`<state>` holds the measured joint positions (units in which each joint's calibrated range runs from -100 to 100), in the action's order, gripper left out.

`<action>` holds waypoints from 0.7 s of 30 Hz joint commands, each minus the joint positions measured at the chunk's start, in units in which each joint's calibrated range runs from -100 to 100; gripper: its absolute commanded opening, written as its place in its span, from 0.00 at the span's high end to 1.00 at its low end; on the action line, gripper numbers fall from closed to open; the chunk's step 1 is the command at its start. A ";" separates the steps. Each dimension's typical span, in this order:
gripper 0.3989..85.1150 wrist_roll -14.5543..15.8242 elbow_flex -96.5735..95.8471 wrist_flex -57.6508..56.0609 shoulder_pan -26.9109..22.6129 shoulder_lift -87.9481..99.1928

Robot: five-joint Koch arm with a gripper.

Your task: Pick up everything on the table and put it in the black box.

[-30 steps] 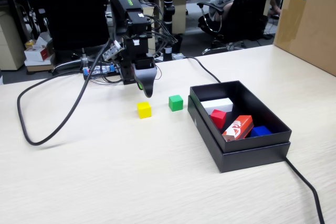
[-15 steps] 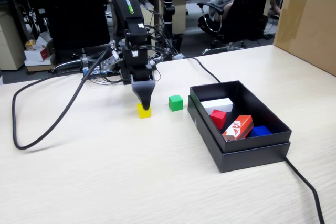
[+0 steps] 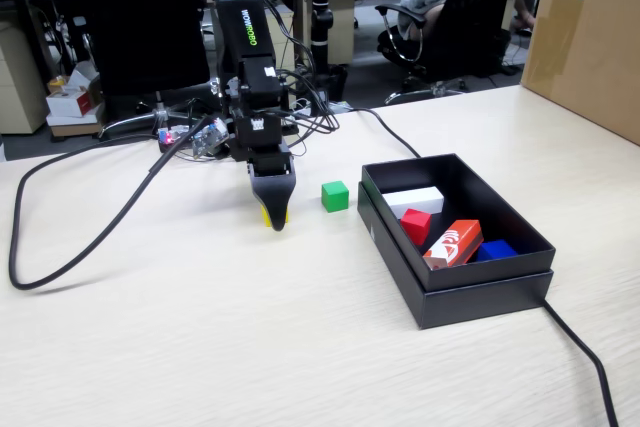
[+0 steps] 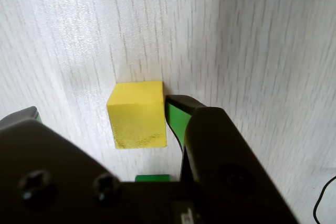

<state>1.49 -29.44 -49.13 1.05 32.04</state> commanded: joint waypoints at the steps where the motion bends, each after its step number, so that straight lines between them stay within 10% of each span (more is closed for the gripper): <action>1: 0.49 -0.34 1.06 0.27 0.15 -0.08; 10: 0.96 -0.34 -0.12 0.36 0.54 -0.43; 21: 0.96 -0.54 3.24 -2.75 0.68 11.16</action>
<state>0.95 -30.81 -49.36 1.78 37.86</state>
